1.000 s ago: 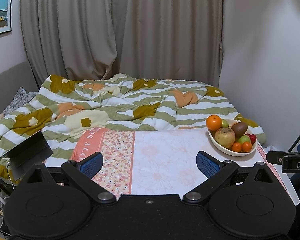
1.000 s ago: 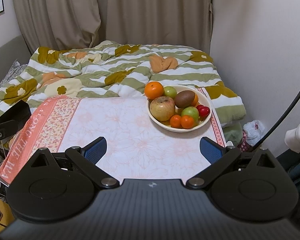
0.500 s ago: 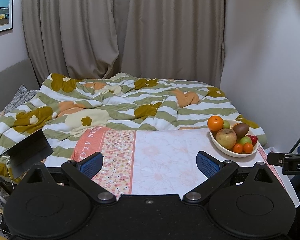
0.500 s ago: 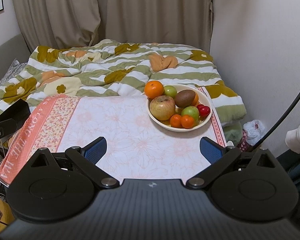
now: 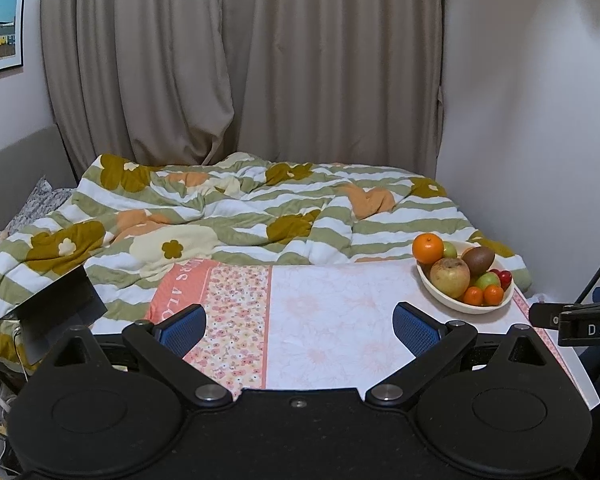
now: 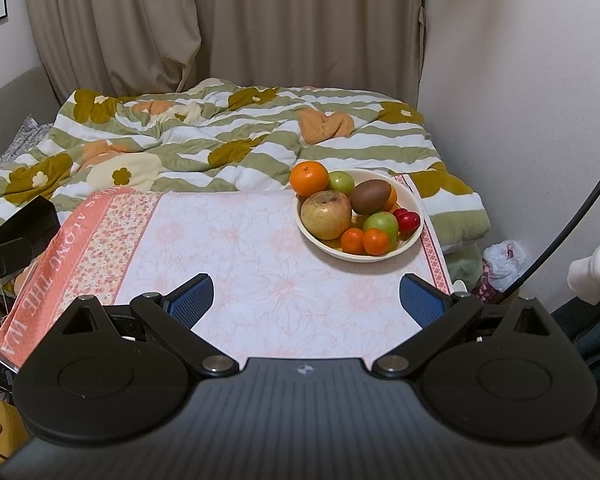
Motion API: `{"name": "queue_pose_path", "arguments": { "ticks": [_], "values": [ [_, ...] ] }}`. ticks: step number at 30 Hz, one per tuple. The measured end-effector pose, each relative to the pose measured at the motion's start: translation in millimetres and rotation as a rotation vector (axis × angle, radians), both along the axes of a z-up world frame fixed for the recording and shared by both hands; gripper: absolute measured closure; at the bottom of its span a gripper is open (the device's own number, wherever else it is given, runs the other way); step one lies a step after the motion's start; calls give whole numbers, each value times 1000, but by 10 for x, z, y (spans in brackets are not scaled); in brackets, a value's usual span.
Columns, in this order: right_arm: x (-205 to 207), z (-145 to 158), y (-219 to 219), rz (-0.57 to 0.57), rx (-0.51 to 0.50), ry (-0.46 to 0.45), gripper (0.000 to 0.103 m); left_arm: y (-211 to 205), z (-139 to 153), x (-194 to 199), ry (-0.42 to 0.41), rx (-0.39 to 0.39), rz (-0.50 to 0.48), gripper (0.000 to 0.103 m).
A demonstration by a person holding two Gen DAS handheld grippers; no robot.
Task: Organize fruits
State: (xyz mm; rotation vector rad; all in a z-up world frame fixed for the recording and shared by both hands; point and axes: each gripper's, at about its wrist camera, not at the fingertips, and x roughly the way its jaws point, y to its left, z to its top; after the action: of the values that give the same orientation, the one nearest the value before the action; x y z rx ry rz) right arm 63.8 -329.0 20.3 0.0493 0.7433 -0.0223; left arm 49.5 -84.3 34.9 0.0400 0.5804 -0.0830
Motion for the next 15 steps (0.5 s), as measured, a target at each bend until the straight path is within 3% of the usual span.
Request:
{"name": "queue_pose_path", "arguments": {
  "ticks": [15],
  "values": [
    [83, -130, 62, -60, -20, 32, 0, 151, -140, 162, 49, -13, -28, 1]
  ]
}}
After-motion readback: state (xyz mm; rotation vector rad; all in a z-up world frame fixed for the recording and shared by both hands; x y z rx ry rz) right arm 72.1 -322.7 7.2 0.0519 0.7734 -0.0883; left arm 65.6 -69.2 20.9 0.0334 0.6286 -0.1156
